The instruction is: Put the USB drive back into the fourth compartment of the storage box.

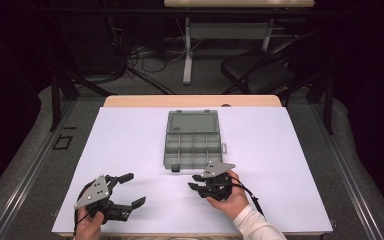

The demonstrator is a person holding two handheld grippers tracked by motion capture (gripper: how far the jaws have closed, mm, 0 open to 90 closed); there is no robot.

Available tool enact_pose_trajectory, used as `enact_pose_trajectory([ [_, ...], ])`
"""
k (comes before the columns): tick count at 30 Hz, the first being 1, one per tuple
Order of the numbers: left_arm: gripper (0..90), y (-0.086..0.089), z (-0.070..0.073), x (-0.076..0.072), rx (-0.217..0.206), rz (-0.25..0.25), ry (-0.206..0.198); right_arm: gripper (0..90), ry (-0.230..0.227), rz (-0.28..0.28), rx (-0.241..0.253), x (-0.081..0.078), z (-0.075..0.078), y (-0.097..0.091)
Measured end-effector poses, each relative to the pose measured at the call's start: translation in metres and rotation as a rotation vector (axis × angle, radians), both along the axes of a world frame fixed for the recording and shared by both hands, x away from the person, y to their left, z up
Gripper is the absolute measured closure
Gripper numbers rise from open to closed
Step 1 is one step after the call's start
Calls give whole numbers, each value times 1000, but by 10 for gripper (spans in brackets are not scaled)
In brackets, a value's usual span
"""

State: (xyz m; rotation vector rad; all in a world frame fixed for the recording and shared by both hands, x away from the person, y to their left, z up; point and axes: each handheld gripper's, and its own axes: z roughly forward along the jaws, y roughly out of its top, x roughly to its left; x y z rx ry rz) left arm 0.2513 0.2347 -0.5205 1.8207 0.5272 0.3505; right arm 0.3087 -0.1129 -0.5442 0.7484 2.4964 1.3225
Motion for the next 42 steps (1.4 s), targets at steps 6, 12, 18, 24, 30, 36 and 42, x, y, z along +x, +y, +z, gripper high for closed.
enact_pose_trajectory([
  [6, 157, -1, 0, 0, 3, -5, 0, 701, 28, 6, -16, 2, -3, -1],
  [12, 157, -1, 0, 0, 8, -8, 3, 716, 57, 16, -49, 5, -9, 1],
  [18, 158, -1, 0, 0, 7, -8, 2, 710, 53, 10, -64, 5, -12, 2],
  [24, 157, -1, 0, 0, 9, -9, 3, 710, 66, 3, -63, 6, -14, 2],
  [30, 157, -1, -1, 1, 8, -11, 6, 717, 64, 7, -75, 7, -17, 3],
  [36, 157, -1, -1, 1, 7, -11, 7, 731, 71, 2, -87, 7, -19, 4],
  [42, 157, -1, -1, 1, 8, -12, 7, 745, 75, 1, -91, 7, -20, 5],
])
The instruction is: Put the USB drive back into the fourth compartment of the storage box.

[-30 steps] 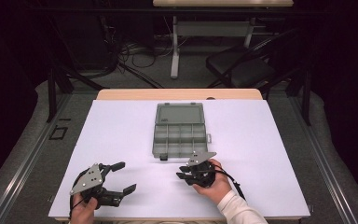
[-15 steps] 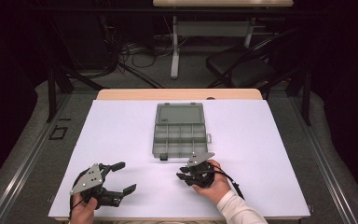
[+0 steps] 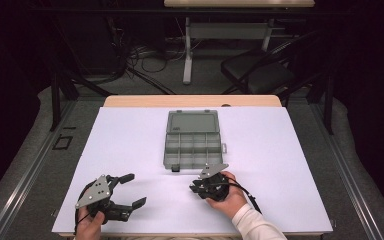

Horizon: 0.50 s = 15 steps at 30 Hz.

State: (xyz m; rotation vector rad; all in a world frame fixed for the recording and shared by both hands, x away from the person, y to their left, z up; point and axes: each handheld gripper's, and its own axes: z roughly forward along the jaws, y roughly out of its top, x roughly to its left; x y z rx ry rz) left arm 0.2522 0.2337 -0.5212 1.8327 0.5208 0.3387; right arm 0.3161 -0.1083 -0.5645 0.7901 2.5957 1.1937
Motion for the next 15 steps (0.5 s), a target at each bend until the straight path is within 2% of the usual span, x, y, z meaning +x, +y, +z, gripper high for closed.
enact_pose_trajectory([
  [15, 157, -1, 0, 0, 4, -2, 3, 773, -10, 10, -10, 0, -1, 0],
])
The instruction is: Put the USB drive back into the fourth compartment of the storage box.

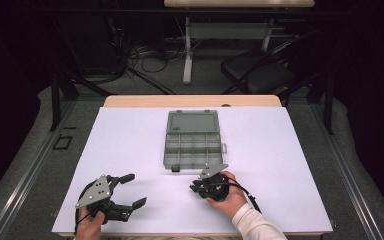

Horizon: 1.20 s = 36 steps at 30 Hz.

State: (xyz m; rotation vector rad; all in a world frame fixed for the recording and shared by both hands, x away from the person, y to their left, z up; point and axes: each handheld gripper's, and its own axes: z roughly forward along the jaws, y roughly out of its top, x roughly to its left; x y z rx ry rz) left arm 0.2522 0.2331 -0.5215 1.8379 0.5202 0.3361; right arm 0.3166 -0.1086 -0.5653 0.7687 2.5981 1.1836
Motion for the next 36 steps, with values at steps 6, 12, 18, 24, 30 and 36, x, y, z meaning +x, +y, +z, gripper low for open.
enact_pose_trajectory([
  [6, 157, 0, 0, 0, 4, -2, -2, 780, -11, 5, -10, -1, 0, 1],
  [12, 157, 0, 0, 0, 4, -1, -1, 792, -1, 2, -3, 0, 0, 0],
  [18, 157, 0, 0, 0, 3, -1, 0, 793, -7, -1, -4, -1, 1, 1],
  [24, 157, 0, 0, 0, 5, -2, -1, 793, -10, -6, 13, -1, 4, -1],
  [30, 157, 0, 0, 0, 0, -1, -1, 793, 2, -33, 22, 0, 9, -5],
  [36, 157, 0, 0, 0, 3, -2, -2, 793, 10, -73, 39, 0, 17, -10],
])
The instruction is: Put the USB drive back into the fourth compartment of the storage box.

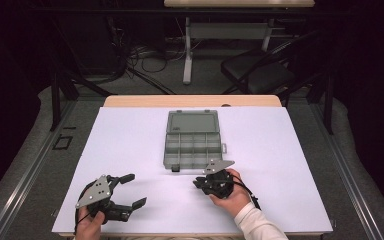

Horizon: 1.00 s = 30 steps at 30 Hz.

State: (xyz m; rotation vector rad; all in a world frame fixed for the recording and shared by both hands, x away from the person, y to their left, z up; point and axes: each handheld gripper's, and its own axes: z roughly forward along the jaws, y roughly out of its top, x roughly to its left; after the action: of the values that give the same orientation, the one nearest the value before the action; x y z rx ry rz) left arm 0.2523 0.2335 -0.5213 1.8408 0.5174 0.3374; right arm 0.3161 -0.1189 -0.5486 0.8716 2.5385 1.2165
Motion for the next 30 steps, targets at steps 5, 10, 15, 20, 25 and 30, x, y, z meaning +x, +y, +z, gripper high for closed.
enact_pose_trajectory([
  [5, 157, 0, 0, 0, -2, 0, 0, 793, 2, -16, 0, 0, 4, -3],
  [10, 157, 0, 0, 0, -3, -1, 0, 793, -4, -37, -1, -1, 9, -6],
  [15, 157, 0, 0, 0, -4, -3, 0, 793, -1, -65, 4, -1, 15, -11],
  [20, 157, 0, 0, 0, -3, -1, 0, 793, 0, -83, 15, 0, 18, -15],
  [25, 157, 1, 0, 0, -6, -2, -1, 793, 3, -110, 27, 1, 23, -22],
  [30, 157, 1, 0, -1, -5, 2, -2, 793, 1, -131, 35, 2, 28, -28],
])
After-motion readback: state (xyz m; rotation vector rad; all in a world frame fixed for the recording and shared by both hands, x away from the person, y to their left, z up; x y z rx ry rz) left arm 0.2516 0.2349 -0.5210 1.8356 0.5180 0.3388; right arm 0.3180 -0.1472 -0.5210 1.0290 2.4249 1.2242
